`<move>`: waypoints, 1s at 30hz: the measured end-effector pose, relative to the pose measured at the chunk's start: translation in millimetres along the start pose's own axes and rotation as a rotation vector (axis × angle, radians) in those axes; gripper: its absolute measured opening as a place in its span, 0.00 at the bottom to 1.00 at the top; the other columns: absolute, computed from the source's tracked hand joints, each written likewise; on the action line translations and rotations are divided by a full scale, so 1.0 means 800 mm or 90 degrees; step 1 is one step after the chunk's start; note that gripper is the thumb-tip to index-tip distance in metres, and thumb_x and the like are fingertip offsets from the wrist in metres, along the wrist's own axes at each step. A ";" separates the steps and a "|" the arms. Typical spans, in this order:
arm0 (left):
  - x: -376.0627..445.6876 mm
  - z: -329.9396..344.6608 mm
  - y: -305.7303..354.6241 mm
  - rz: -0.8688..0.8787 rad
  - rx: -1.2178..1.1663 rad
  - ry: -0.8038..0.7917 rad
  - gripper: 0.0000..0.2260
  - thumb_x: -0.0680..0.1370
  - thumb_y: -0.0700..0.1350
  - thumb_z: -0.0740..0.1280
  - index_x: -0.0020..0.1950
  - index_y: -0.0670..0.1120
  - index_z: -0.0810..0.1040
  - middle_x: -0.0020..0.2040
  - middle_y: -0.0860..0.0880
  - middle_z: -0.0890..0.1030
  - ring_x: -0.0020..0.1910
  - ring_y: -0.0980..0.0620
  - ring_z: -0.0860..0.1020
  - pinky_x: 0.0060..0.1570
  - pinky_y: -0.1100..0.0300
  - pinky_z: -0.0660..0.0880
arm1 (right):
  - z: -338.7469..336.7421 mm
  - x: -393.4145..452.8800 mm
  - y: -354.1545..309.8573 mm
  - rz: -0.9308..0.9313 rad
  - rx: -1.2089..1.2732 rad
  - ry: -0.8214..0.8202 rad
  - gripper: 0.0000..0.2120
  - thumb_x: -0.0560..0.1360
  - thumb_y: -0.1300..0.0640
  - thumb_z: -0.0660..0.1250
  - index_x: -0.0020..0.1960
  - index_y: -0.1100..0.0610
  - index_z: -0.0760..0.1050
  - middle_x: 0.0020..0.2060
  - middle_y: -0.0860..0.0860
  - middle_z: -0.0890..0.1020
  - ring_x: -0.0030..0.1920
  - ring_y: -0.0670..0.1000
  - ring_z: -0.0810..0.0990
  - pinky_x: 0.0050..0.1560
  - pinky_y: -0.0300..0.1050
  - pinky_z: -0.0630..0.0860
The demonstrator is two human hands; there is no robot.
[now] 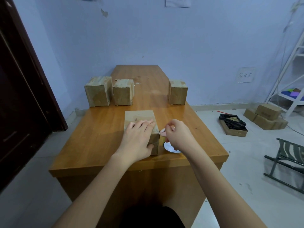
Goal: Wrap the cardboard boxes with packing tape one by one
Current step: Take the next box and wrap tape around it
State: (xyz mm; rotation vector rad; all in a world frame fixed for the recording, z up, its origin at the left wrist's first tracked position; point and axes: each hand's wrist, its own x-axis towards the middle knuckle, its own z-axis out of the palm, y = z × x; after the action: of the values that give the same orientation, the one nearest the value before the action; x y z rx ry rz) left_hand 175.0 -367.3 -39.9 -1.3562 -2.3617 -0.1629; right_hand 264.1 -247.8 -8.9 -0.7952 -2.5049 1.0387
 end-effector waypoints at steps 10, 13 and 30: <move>0.001 -0.001 0.002 -0.015 -0.013 -0.003 0.32 0.75 0.55 0.64 0.75 0.50 0.56 0.75 0.53 0.59 0.73 0.53 0.56 0.70 0.56 0.54 | -0.002 -0.022 0.018 -0.052 0.027 -0.009 0.10 0.81 0.56 0.55 0.55 0.57 0.73 0.36 0.52 0.79 0.33 0.46 0.76 0.29 0.38 0.69; 0.002 -0.001 0.004 -0.017 -0.009 0.003 0.31 0.76 0.55 0.64 0.76 0.49 0.56 0.75 0.53 0.59 0.73 0.53 0.56 0.70 0.56 0.54 | 0.002 -0.030 0.022 -0.055 0.064 -0.046 0.09 0.81 0.57 0.55 0.53 0.56 0.73 0.31 0.48 0.76 0.22 0.40 0.71 0.22 0.33 0.65; 0.002 0.003 0.001 -0.013 0.018 -0.003 0.32 0.75 0.58 0.62 0.76 0.49 0.56 0.75 0.53 0.60 0.72 0.54 0.57 0.68 0.57 0.55 | -0.047 -0.018 0.066 0.031 0.462 0.160 0.06 0.76 0.56 0.65 0.50 0.55 0.69 0.28 0.51 0.82 0.24 0.45 0.76 0.22 0.35 0.68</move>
State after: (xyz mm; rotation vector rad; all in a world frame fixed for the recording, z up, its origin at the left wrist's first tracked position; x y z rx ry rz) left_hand 174.4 -365.1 -41.3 -1.3206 -2.3737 -0.1308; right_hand 313.2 -205.4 -22.6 -0.6950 -1.7072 1.6012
